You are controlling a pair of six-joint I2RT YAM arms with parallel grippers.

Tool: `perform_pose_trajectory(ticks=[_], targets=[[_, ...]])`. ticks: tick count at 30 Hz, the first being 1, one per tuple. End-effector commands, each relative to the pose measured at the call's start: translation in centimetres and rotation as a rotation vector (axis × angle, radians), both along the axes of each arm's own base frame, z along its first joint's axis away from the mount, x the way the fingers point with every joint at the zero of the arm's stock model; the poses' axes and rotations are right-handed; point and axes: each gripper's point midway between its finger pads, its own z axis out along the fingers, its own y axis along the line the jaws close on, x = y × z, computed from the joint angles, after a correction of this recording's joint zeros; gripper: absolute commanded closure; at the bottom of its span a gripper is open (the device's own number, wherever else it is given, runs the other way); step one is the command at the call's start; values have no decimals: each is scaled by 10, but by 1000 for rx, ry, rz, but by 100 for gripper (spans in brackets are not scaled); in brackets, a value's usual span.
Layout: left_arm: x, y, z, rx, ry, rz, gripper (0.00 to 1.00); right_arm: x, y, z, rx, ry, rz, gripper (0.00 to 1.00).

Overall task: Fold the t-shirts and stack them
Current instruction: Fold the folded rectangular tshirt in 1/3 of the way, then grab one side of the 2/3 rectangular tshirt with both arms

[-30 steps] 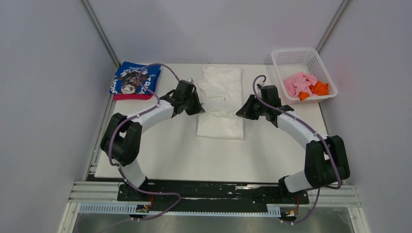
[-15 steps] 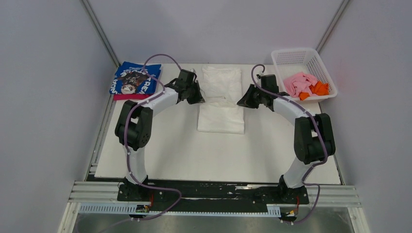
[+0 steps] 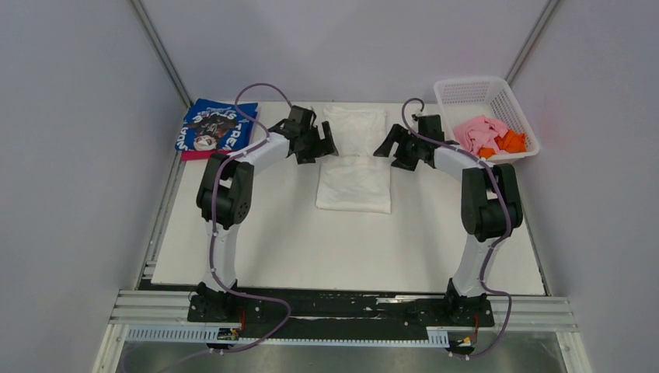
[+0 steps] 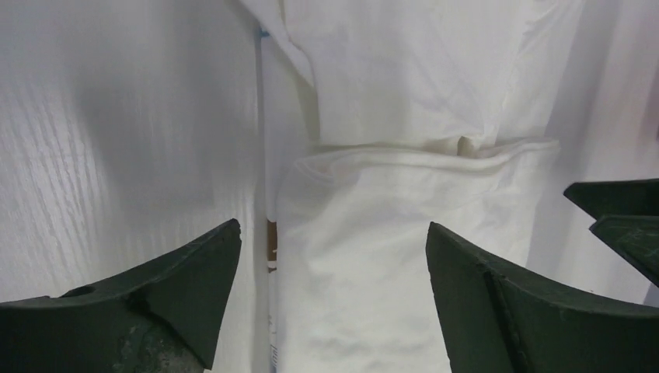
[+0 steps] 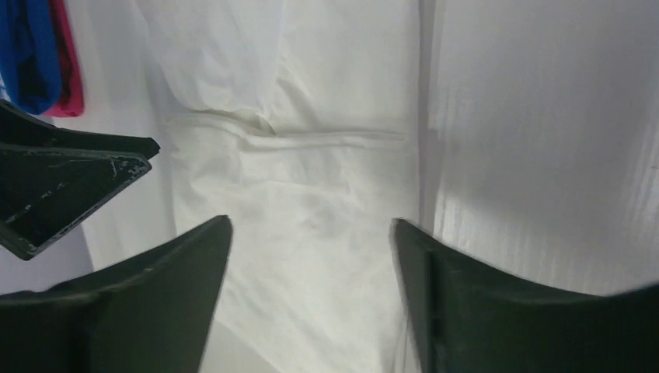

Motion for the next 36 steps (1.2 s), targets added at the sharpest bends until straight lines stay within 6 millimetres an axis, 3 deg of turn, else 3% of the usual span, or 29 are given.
perform_pose_trajectory(ticks=[1,2,3,4,5,6,7,8,9,10,12,15,18,22,36], targets=[[21,2,46,-25,-104,-8,2,19,-3,35,-8,-131,24,10],[18,2,55,-32,-117,-16,1,14,-4,36,-12,-128,22,1],[15,3,68,-43,-136,-20,0,7,-5,37,-14,-125,21,0],[6,3,65,-46,-121,-29,0,0,-6,39,-14,-121,17,0],[1,4,76,-59,-135,-33,0,-11,-7,42,-11,-119,11,0],[-11,4,67,-60,-108,-39,0,-21,-8,41,-9,-108,8,0],[-19,5,78,-71,-124,-43,0,-33,-7,39,-8,-95,7,0],[-37,7,61,-59,-82,-52,0,-46,-6,36,-6,-78,10,0],[-46,9,69,-62,-91,-55,0,-59,-5,33,-6,-62,17,0],[-64,11,52,-36,-50,-58,0,-72,-3,27,-8,-36,18,0],[-91,17,39,-1,-17,-56,0,-98,-2,14,-8,21,15,0],[-123,26,18,23,35,-39,0,-122,2,-1,9,88,5,5],[-131,29,2,15,58,-15,4,-132,5,-14,19,141,6,19],[-134,25,-21,7,107,-19,18,-140,3,-32,1,189,-23,34],[-161,19,-54,29,205,-62,62,-159,-1,-59,-20,267,-42,58]])
